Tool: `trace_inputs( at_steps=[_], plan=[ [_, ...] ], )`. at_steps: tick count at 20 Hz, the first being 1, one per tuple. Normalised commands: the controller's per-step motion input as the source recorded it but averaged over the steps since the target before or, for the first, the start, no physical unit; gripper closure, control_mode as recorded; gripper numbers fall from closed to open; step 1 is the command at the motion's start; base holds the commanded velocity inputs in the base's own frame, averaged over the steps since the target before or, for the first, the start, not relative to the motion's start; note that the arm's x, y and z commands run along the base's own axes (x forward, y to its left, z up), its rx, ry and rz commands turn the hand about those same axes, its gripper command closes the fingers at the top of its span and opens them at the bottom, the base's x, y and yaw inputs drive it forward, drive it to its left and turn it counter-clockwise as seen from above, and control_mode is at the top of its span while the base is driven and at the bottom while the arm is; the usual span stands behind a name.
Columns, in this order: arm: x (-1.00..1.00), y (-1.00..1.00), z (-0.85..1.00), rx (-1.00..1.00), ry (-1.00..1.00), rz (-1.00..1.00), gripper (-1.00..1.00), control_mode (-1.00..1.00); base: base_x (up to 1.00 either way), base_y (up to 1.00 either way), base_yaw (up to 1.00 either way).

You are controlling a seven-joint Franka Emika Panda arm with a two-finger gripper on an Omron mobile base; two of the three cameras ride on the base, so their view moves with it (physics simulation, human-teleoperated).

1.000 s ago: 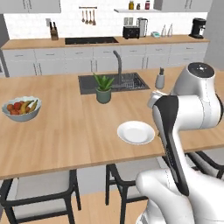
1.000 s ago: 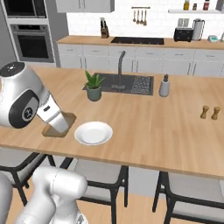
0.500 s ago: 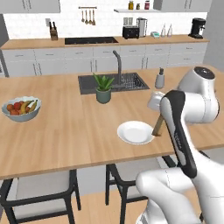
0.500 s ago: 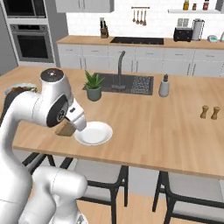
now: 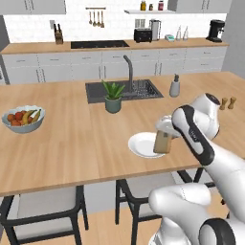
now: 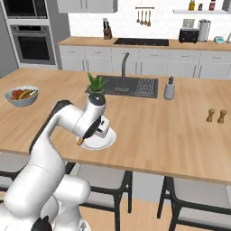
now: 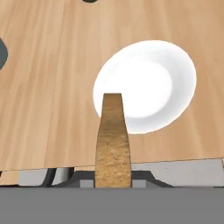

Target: Start the toaster. Once the lever pops up, take the bread to the plate on the dining counter.

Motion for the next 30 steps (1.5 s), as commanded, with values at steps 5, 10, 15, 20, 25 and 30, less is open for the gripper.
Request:
trace_inputs(
  at_steps=[5,10,15,20,25,30],
  plan=[
    [1.00,-0.02,-0.42,0.07,0.00,0.30,1.00,-1.00,0.00,0.00,0.00],
    [0.89,-0.02,-0.29,0.11,0.00,0.23,1.00,-1.00,0.00,0.00,0.00],
    [0.53,0.00,-0.41,0.09,0.00,0.12,1.00,-1.00,0.00,0.00,0.00],
    [0.38,-0.03,-0.36,0.13,0.00,0.07,1.00,-1.00,0.00,0.00,0.00],
    [0.02,0.00,-0.34,0.10,0.00,0.02,1.00,-1.00,0.00,0.00,0.00],
    [-0.05,0.00,-0.14,0.01,0.00,0.00,-1.00,-1.00,0.00,0.00,0.00]
  ],
)
